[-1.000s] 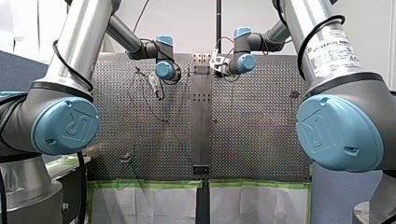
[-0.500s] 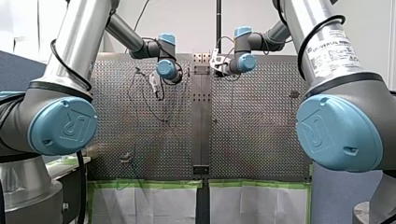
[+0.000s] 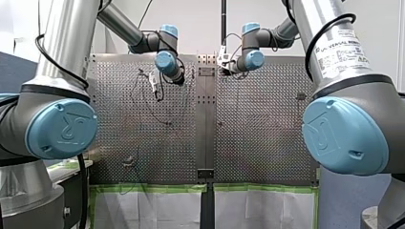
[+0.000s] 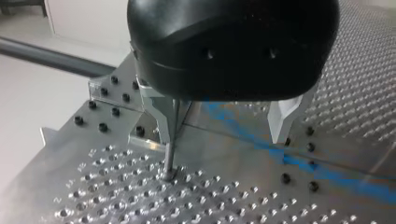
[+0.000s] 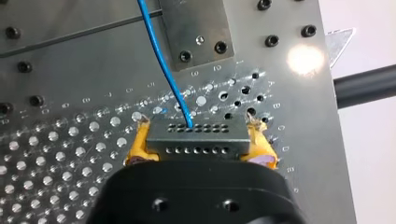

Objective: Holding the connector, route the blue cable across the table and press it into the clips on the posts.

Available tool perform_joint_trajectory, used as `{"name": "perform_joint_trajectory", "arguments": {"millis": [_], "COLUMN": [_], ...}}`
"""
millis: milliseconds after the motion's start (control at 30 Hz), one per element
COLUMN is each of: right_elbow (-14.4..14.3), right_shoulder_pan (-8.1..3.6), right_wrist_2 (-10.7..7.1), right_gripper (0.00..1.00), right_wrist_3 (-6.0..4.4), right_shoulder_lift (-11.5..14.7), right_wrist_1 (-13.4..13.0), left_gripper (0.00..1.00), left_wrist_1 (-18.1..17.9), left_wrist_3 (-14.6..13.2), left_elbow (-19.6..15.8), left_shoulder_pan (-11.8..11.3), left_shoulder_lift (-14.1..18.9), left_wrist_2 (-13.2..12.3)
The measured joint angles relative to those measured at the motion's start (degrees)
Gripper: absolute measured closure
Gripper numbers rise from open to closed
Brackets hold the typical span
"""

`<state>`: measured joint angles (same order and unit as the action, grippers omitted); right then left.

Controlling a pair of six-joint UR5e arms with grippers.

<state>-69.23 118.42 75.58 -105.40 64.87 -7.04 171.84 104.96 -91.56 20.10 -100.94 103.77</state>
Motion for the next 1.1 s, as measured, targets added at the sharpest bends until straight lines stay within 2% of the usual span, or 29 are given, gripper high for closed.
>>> {"name": "perform_joint_trajectory", "arguments": {"millis": [367,500,600,767,900,1100], "right_elbow": [0.0,-0.1,-0.1,-0.1,-0.4,-0.8], "right_shoulder_pan": [-0.16,-0.31,-0.47,-0.78,-0.97,-1.03], "right_wrist_2": [0.0,0.36,1.03,2.04,2.58,2.94], "right_gripper": [1.0,1.0,1.0,1.0,1.0,1.0], "right_wrist_3": [0.53,0.59,0.62,0.67,0.88,1.25], "right_shoulder_lift": [0.5,1.3,1.9,2.2,2.2,2.2], "right_wrist_1": [2.3,2.5,2.6,3.1,3.5,3.6], "left_gripper": [0.0,0.0,0.0,0.0,0.0,0.0], "left_wrist_1": [0.0,-0.5,-1.7,-3.2,-2.6,-1.3], "left_wrist_3": [-0.3,-1.4,-1.9,-2.1,-2.4,-2.6], "left_elbow": [-3.8,-4.2,-4.2,-3.5,-2.0,0.6], "left_shoulder_pan": [2.1,3.7,5.4,7.9,9.7,12.3], "left_shoulder_lift": [5.5,8.0,9.2,8.9,7.5,4.9], "left_wrist_2": [-0.1,-0.3,0.6,2.8,4.3,4.9]}}
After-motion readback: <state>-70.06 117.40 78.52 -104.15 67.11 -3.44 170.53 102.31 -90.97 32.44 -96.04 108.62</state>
